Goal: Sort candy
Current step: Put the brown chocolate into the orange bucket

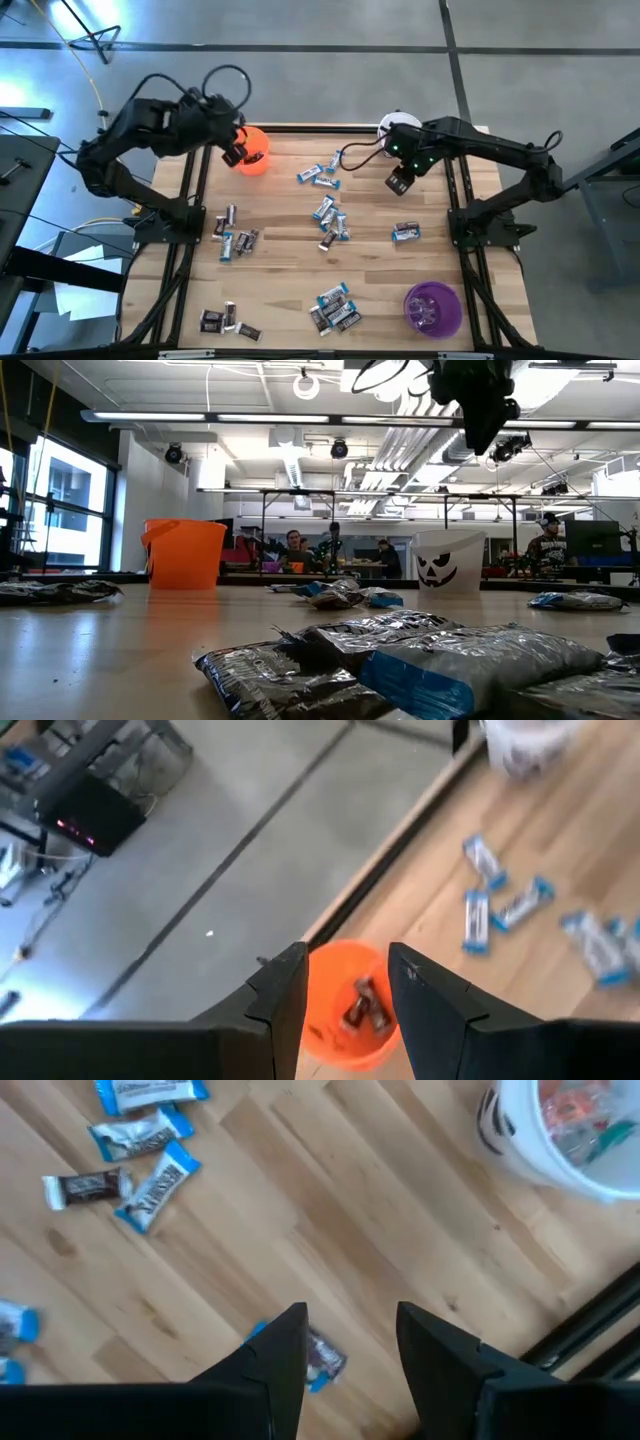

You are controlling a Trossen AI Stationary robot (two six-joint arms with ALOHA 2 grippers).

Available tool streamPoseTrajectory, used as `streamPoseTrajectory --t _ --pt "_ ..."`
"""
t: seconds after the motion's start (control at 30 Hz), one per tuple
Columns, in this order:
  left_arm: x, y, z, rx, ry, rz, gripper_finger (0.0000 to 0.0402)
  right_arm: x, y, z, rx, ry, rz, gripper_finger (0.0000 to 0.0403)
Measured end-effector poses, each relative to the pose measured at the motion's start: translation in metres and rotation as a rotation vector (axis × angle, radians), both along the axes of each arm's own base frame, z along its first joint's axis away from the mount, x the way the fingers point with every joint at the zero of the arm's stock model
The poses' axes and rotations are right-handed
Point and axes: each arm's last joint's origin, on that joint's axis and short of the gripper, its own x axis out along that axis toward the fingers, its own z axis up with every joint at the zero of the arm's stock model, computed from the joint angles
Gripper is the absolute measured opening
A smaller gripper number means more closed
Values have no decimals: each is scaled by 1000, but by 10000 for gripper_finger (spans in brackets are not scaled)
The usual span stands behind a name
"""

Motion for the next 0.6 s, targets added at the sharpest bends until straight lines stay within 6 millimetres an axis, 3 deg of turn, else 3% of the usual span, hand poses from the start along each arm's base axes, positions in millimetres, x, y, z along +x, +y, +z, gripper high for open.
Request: streamPoseTrajectory --t 0.2,0.4,0.6 --pt "0 2 -21 -5 111 -21 129 -3 0 0 -7 25 43 149" --pt "-19 5 -28 -89 -19 125 129 -9 2 -1 8 84 64 149" --pt "-41 -2 -33 -246 -104 105 129 -11 3 -1 10 111 106 149"
